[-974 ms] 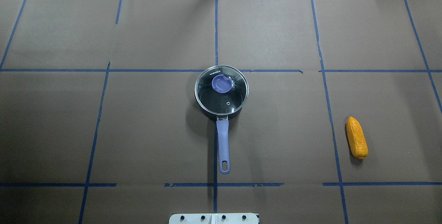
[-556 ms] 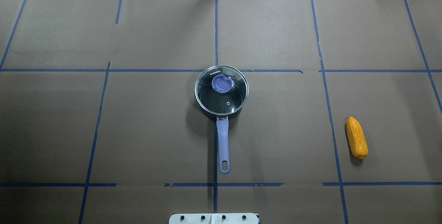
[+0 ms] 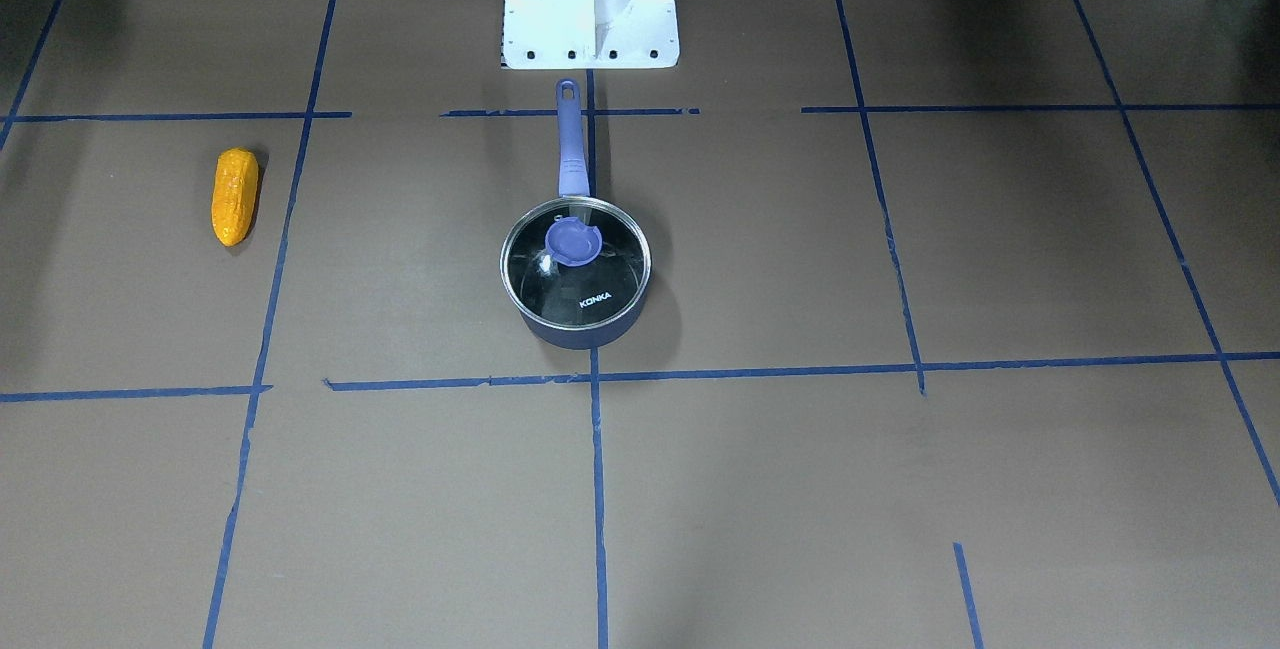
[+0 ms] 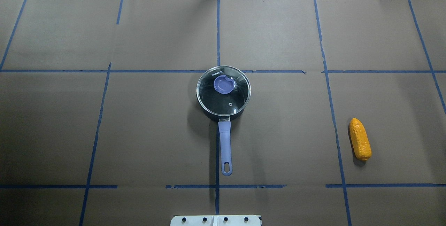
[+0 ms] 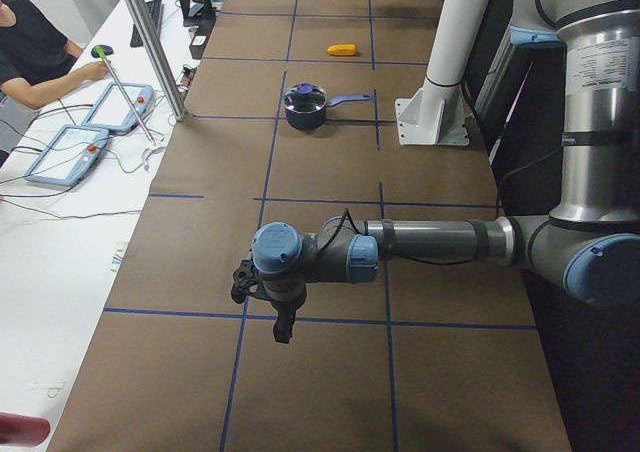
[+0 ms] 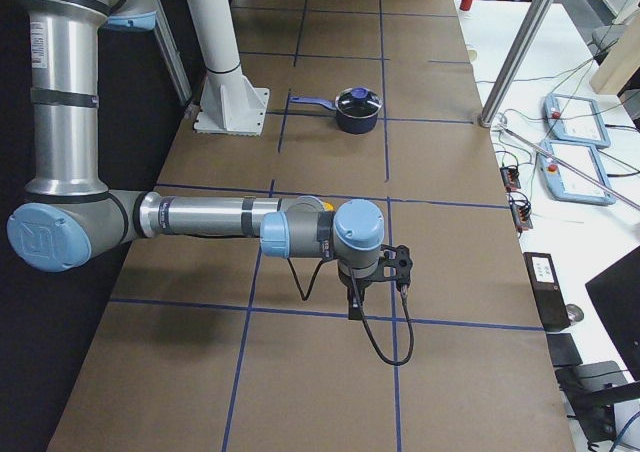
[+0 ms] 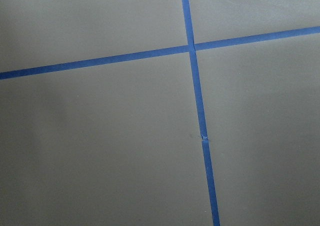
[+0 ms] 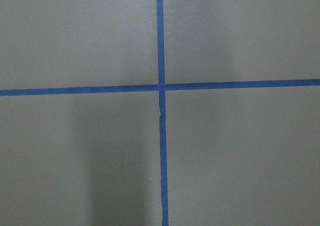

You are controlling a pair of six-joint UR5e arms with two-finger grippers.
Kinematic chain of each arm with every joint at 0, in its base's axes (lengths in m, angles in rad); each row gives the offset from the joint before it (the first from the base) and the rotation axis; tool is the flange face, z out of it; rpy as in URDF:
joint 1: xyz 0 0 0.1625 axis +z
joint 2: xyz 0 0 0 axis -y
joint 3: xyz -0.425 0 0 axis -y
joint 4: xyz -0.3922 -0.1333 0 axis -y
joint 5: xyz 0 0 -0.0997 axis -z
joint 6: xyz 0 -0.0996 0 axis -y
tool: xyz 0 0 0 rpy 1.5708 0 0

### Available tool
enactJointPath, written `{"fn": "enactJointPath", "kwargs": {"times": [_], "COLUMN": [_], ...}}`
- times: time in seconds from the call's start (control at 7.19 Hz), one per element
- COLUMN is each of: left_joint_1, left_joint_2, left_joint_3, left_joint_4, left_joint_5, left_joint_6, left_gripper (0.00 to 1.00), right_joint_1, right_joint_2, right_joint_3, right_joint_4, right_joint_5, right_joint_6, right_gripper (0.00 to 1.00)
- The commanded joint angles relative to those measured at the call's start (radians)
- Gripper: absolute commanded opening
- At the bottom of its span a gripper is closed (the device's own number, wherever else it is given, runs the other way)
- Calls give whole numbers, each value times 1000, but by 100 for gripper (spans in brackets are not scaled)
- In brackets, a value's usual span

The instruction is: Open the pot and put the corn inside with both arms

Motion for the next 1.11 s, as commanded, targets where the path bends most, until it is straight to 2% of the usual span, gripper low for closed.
{"fn": "enactJointPath", "kwargs": {"times": [0.0,0.42,0.56,0.83,0.97], "left_joint_1": [0,9,41,115,151], "left_joint_2": [0,-72,-92,-135,-171], "left_joint_3": [-15,-43,-80,-251,-297], "left_joint_4": [6,32,76,284,361], "left_joint_5": [0,14,14,15,15], "left_joint_6": [0,-8,-8,-9,-9], "left_gripper": [100,100,100,100,100], "right_joint_1": [-3,-27,-44,-44,-44], "right_joint_2": [5,5,5,5,28], "right_joint_3": [0,0,0,0,3], "right_joint_4": [0,0,2,58,58], "right_joint_5": [2,0,0,0,0], "right_joint_6": [2,2,2,3,3], "right_gripper": [100,100,100,100,100]}}
